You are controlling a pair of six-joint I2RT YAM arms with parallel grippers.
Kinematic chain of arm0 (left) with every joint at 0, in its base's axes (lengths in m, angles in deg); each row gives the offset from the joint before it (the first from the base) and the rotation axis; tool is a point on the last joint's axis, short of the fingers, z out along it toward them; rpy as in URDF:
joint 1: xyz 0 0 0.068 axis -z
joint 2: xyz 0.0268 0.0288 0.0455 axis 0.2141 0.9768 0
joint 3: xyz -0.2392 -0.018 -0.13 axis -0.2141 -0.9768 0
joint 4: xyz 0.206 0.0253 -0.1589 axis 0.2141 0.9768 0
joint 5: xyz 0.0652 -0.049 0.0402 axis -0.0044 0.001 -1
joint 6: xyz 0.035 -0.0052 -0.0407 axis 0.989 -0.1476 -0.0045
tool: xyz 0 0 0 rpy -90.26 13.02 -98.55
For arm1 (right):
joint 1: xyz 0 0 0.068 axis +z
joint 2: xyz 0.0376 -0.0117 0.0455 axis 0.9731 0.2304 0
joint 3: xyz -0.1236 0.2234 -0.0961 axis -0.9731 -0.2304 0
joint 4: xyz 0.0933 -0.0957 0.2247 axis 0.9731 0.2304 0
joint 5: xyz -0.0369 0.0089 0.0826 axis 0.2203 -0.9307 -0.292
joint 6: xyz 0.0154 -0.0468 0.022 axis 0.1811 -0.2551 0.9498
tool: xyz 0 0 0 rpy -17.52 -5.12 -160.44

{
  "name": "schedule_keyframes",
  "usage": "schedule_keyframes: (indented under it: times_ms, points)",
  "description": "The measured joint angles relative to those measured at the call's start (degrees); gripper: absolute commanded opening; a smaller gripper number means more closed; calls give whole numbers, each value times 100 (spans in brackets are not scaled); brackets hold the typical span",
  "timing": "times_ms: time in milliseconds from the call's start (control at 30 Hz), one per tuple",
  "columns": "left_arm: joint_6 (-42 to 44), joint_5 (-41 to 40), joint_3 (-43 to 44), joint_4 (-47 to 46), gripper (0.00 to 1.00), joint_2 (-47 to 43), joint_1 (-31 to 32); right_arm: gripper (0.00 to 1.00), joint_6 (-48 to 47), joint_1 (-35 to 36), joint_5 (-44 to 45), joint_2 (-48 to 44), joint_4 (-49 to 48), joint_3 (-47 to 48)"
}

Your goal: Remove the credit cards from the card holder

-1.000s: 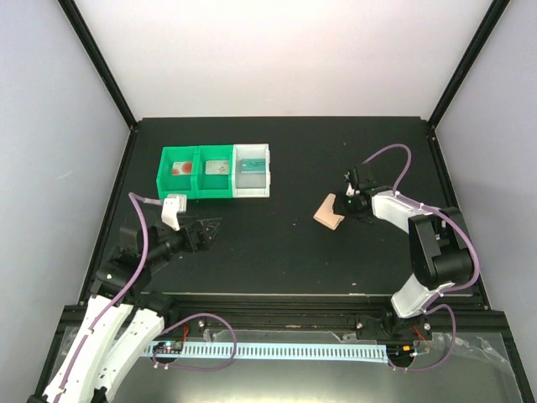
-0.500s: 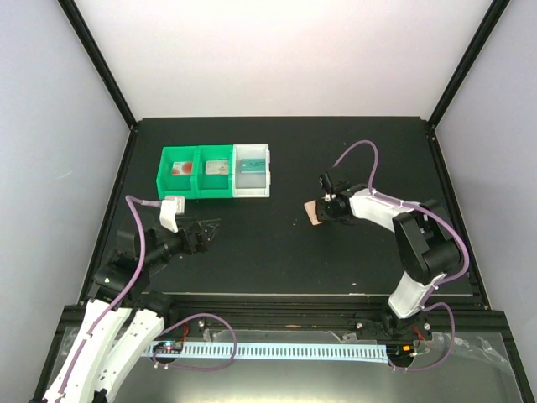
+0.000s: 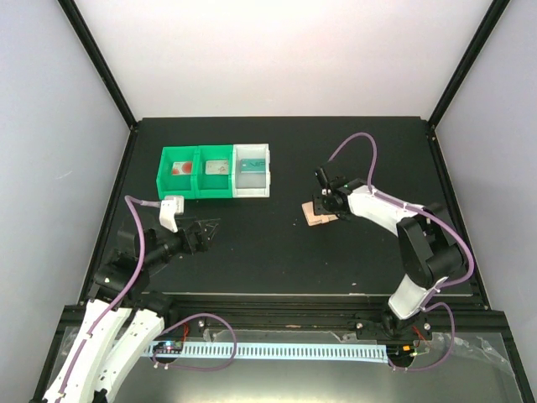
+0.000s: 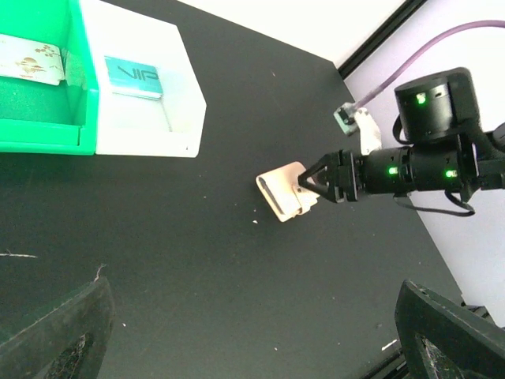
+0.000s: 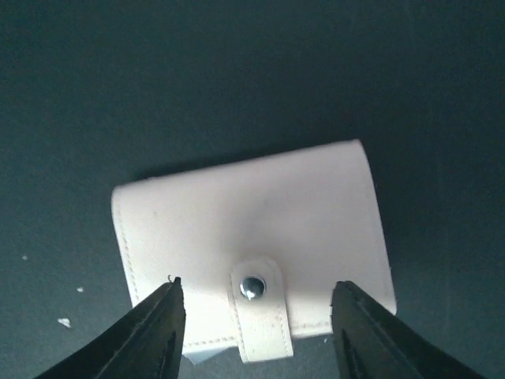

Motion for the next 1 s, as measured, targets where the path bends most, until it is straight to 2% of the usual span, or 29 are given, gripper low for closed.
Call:
schedule_keyframes:
  times_ms: [233, 300, 733, 1000]
  points:
    - [-33, -55, -4, 4, 99, 24, 0, 78, 28, -157, 125, 203, -79, 525]
    - [-31, -57, -4, 4, 99, 50, 2, 82, 31, -238, 122, 334, -105, 601]
    - [79, 74, -4, 28, 99, 505, 0, 83, -70, -369, -131, 966, -199, 662]
    - [74, 208, -4, -46, 99, 752, 0, 80, -557, -284, -890, 966, -393, 651]
